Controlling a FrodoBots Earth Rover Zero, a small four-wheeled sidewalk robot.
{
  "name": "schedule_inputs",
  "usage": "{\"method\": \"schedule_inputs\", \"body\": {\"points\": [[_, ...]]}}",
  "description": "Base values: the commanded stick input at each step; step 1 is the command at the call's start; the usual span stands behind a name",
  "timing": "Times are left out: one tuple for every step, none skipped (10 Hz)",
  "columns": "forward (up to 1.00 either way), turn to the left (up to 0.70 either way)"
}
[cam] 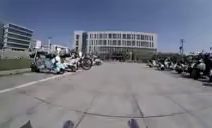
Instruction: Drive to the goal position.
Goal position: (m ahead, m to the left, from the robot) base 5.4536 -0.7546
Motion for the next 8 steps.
{"method": "schedule_inputs", "body": {"points": [[1.00, -0.08], [1.00, -0.40], [1.00, -0.40], [1.00, -0.40], [1.00, -0.40], [1.00, -0.40], [1.00, -0.40], [1.00, -0.40]]}}
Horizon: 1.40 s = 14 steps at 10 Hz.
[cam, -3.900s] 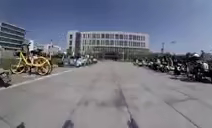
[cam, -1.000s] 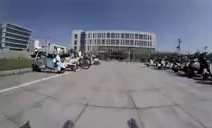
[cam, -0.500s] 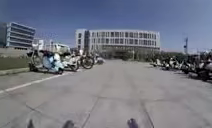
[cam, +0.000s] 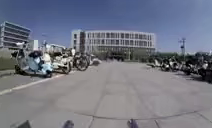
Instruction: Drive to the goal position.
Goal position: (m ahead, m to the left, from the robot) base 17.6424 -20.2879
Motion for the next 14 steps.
{"method": "schedule_inputs", "body": {"points": [[1.00, -0.40], [1.00, -0.37], [1.00, -0.23], [1.00, 0.00], [1.00, 0.00], [1.00, 0.00], [1.00, 0.00], [1.00, 0.00], [1.00, 0.00], [1.00, 0.00], [1.00, 0.00], [1.00, 0.00], [1.00, 0.00], [1.00, 0.02]]}}
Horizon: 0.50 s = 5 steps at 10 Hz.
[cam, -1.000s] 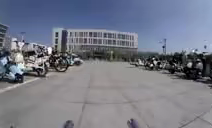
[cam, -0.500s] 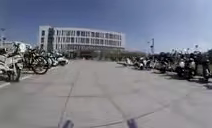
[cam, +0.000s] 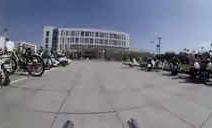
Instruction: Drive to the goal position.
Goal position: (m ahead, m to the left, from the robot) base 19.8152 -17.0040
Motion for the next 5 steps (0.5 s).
{"method": "schedule_inputs", "body": {"points": [[1.00, 0.07], [0.78, 0.24], [0.07, 0.45], [0.21, 0.00], [1.00, 0.00]]}}
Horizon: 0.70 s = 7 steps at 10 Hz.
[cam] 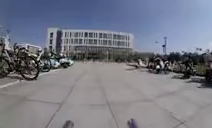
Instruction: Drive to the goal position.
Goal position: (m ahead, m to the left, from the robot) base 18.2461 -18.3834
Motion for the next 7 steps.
{"method": "schedule_inputs", "body": {"points": [[1.00, 0.00], [1.00, 0.00], [1.00, 0.00], [1.00, 0.00], [1.00, 0.00], [1.00, 0.00], [1.00, 0.00]]}}
